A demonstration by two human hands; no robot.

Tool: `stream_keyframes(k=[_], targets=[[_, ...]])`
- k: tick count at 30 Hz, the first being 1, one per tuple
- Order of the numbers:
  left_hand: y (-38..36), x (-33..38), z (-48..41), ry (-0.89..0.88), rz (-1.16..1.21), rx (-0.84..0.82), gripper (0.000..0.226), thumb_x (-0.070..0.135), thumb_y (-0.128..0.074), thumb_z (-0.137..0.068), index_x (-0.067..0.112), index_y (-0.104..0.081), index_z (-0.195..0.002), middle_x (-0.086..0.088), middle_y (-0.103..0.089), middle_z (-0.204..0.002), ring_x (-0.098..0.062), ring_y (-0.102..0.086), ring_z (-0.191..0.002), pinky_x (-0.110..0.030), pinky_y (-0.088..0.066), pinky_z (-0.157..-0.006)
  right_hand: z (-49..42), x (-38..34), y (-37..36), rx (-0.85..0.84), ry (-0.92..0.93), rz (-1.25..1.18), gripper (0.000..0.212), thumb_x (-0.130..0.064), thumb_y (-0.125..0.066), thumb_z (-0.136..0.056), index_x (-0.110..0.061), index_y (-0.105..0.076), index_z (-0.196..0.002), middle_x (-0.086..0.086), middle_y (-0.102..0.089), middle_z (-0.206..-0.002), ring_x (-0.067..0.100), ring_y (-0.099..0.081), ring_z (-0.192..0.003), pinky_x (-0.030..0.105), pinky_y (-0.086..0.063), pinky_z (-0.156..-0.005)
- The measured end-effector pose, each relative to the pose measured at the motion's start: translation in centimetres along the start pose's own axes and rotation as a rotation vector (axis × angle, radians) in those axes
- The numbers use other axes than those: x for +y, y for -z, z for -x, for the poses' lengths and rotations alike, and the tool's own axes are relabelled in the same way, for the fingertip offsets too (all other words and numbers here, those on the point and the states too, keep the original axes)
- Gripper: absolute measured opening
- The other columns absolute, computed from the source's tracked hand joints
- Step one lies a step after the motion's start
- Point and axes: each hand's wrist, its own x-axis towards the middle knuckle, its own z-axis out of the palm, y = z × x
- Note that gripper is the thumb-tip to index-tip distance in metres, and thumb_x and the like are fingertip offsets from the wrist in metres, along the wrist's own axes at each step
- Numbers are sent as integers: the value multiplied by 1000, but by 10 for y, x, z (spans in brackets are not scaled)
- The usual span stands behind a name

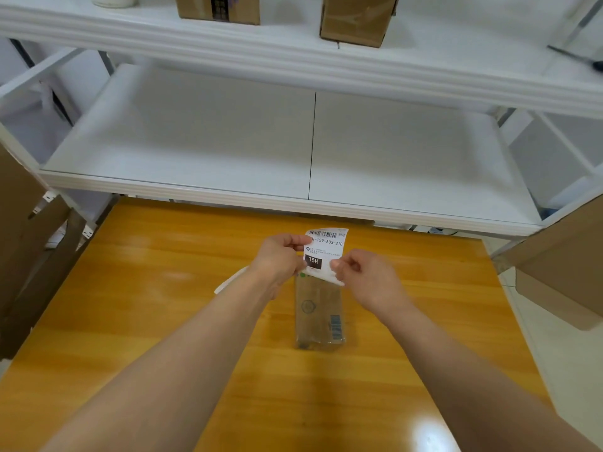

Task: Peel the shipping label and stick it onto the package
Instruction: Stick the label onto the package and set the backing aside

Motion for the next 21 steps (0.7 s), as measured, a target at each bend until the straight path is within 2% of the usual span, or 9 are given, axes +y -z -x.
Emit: stream_keyframes(k=[3,7,10,13,18,21], targets=[[-3,-1,2,-33,33,-16,45,-22,-56,-82,9,-66,-113,-6,-66,-110,-21,-69,-94,-15,-49,-50,-4,7,6,7,-152,-215,13,-29,-65,-93,-17,-66,-90,-1,-70,-91,14,-66,-73,41,-59,-75],[-6,-6,2,-68,44,-39,42,-18,-58,-84,15,-68,-108,-3,-67,-113,-22,-69,-100,-20,-52,-59,-5,11,13,21,-262,-407,12,-18,-64,-94,-7,-67,-97,-1,-69,-87,12,-62,-68,26,-50,-58],[-7,-10,2,-85,41,-51,41,-16,-60,-84,18,-69,-106,-3,-68,-114,-22,-68,-103,-25,-54,-67,-7,13,16,19,-325,-514,6,-12,-66,-93,-8,-66,-96,1,-71,-85,14,-64,-69,19,-48,-49],[-7,-13,1,-93,42,-63,42,-16,-62,-83,18,-68,-108,-3,-68,-115,-22,-69,-102,-27,-57,-70,-9,14,15,-5,-320,-526,6,-5,-69,-89,-10,-66,-92,4,-73,-88,14,-66,-67,16,-47,-44],[-8,-17,0,-96,46,-82,48,-17,-66,-80,15,-66,-116,-4,-67,-115,-21,-70,-99,-21,-56,-64,-10,16,12,-40,-280,-539,16,2,-70,-86,-5,-66,-99,7,-70,-91,12,-65,-69,15,-46,-47],[-9,-17,-4,-104,32,-87,51,-17,-67,-78,15,-65,-118,-3,-66,-116,-21,-68,-100,-18,-54,-61,-16,18,10,-37,-247,-526,18,6,-69,-85,-8,-66,-96,12,-72,-96,12,-63,-68,15,-45,-46]])
